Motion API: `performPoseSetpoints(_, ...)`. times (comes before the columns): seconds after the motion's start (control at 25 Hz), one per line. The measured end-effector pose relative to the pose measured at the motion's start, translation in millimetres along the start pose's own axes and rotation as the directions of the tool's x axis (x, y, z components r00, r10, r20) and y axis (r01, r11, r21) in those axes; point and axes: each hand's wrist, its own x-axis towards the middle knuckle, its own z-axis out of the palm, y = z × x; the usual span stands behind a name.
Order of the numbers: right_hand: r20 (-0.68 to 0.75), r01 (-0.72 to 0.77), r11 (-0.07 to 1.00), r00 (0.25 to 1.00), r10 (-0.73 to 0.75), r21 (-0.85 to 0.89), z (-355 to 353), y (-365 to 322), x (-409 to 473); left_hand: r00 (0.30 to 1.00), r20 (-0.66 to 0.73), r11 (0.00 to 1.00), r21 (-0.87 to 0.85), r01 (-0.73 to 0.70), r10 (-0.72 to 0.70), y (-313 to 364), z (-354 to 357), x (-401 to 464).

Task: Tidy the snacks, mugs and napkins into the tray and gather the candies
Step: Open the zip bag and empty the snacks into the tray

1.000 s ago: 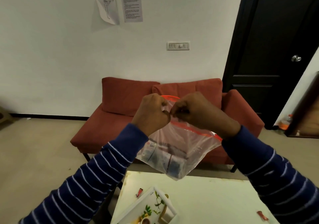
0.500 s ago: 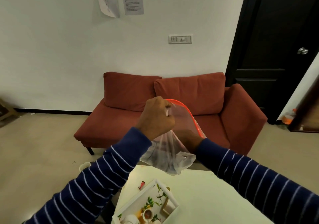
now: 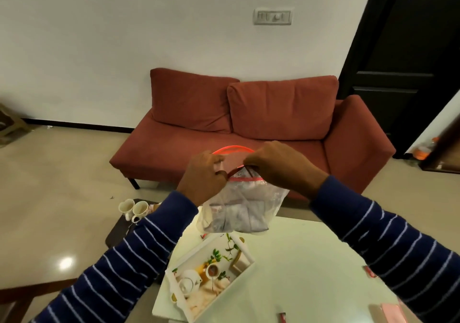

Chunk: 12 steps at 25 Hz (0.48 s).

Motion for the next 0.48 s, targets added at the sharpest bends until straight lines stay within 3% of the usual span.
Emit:
performPoseSetpoints(0.08, -0.14, 0.008, 0.993, 0.99, 0.009, 0.121, -2.3, 11.1, -7.9, 0.999, -0.027, 1.0, 0.0, 0.031, -0.031, -12.9, 0.0, -1.4)
performPoseSetpoints(0.16, -0.358, 0.043, 0.941, 0.93, 0.085, 0.336, 1.8, 18.1, -18.9, 0.998, -0.045, 0.999, -0.01, 0.044, -0.045, -26.7, 2.2, -6.6)
performPoseSetpoints(0.24, -0.467, 0.058, 0.894, 0.867, 0.176, 0.443, 12.8, 15.3, -26.0, 0.992, -0.067, 0.993, -0.06, 0.1, -0.104, -34.2, 9.6, -15.0)
performPoseSetpoints(0.36, -0.423, 0.012, 0.796, 0.852, 0.308, 0.605, 44.4, -4.5, -29.4, 0.959, -0.173, 0.955, -0.236, 0.18, -0.224, -36.7, 28.0, -28.8)
performPoseSetpoints(0.48, -0.26, -0.021, 0.476, 0.817, 0.516, 0.879, 75.3, -25.8, -31.8, 0.928, -0.197, 0.896, -0.384, 0.224, -0.317, -36.7, 44.1, -42.3)
